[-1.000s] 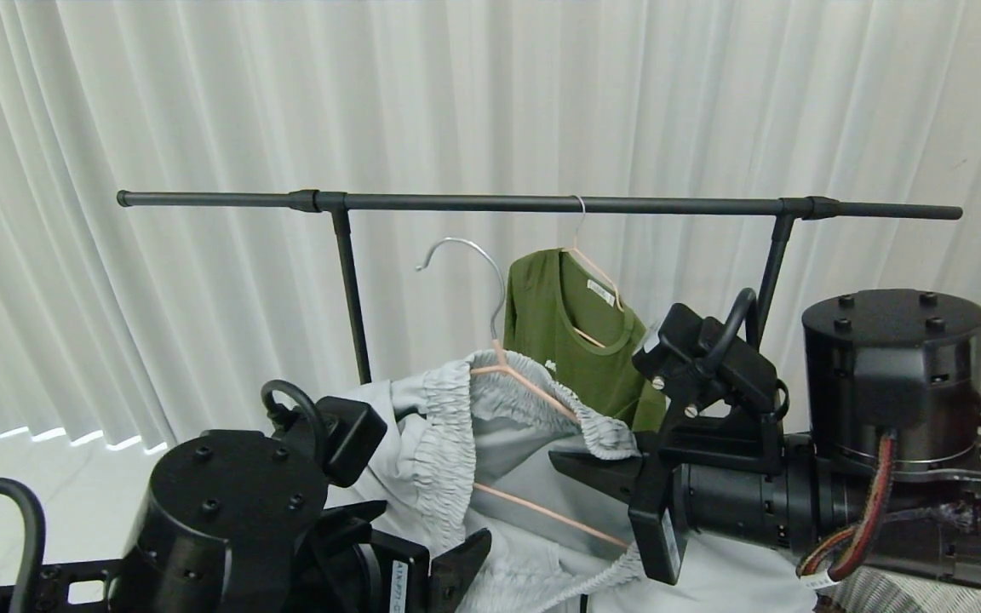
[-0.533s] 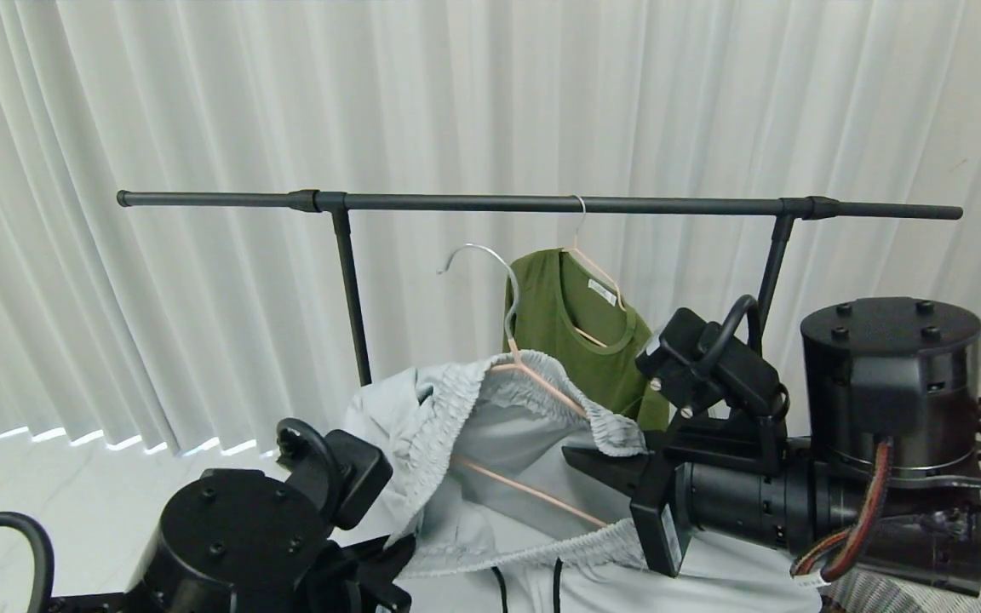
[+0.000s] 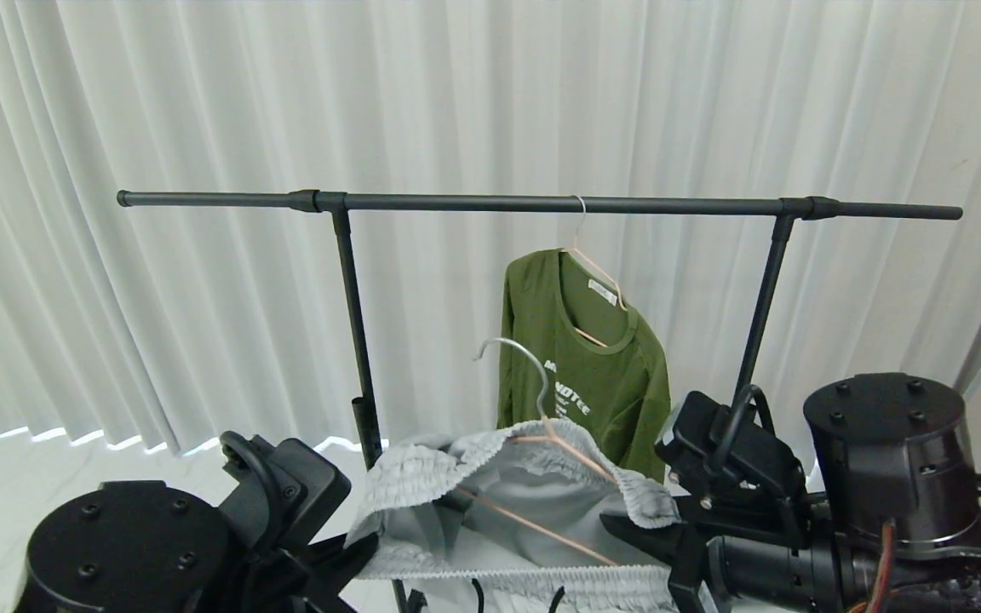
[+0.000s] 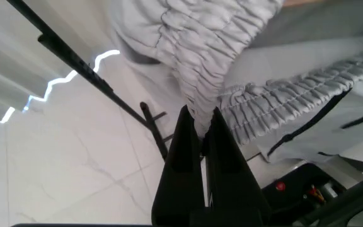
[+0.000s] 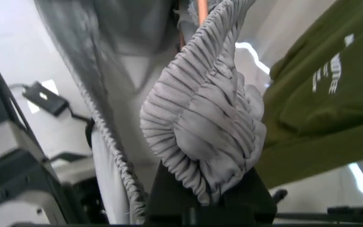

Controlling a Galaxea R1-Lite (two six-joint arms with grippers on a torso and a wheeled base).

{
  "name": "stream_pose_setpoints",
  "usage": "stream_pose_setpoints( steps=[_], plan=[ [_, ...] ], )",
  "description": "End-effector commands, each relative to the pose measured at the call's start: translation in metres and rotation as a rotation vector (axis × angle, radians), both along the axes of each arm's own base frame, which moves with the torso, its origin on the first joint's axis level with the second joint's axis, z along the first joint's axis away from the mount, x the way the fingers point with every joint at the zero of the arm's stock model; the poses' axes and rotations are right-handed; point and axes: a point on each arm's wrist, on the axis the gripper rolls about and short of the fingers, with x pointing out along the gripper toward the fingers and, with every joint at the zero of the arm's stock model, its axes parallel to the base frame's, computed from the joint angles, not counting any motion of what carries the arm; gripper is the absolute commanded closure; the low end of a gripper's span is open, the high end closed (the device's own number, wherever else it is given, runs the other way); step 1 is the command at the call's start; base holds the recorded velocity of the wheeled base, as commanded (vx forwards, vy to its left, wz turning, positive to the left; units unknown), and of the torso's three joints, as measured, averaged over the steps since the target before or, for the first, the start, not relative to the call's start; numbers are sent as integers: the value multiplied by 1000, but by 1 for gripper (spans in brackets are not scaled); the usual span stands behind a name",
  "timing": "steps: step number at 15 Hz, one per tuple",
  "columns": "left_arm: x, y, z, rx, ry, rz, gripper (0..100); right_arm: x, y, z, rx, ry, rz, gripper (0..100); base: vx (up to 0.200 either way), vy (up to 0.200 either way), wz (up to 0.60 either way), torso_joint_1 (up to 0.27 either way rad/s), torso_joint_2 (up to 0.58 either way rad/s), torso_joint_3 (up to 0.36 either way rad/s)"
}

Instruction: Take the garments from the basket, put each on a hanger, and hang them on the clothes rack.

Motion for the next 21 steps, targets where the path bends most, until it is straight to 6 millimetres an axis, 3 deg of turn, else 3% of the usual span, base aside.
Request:
stream_pose_setpoints(
  steps=[1,8,12,16,18,21],
  plan=[
    [1,3,3,-13,-19,9,100,-6,-9,-7,-25,15,1,100,0,0,0,0,0,0],
    [24,11,8,31,-100,-17,100,-37,-37,-15,-73,28,64,100,0,0,0,0,0,0],
    [52,0,7,77,-189,-67,100,-50,-33,-14,-70,27,125,100,0,0,0,0,0,0],
    [77,-4,9,124,-237,30,100,-53,-37,-14,-71,29,128,100,0,0,0,0,0,0],
    [72,-3,9,121,-235,14,100,-52,-35,-14,-68,27,128,100,0,0,0,0,0,0],
    [44,-20,8,68,-224,-166,100,-49,-34,-11,-52,25,107,100,0,0,0,0,0,0]
  ],
)
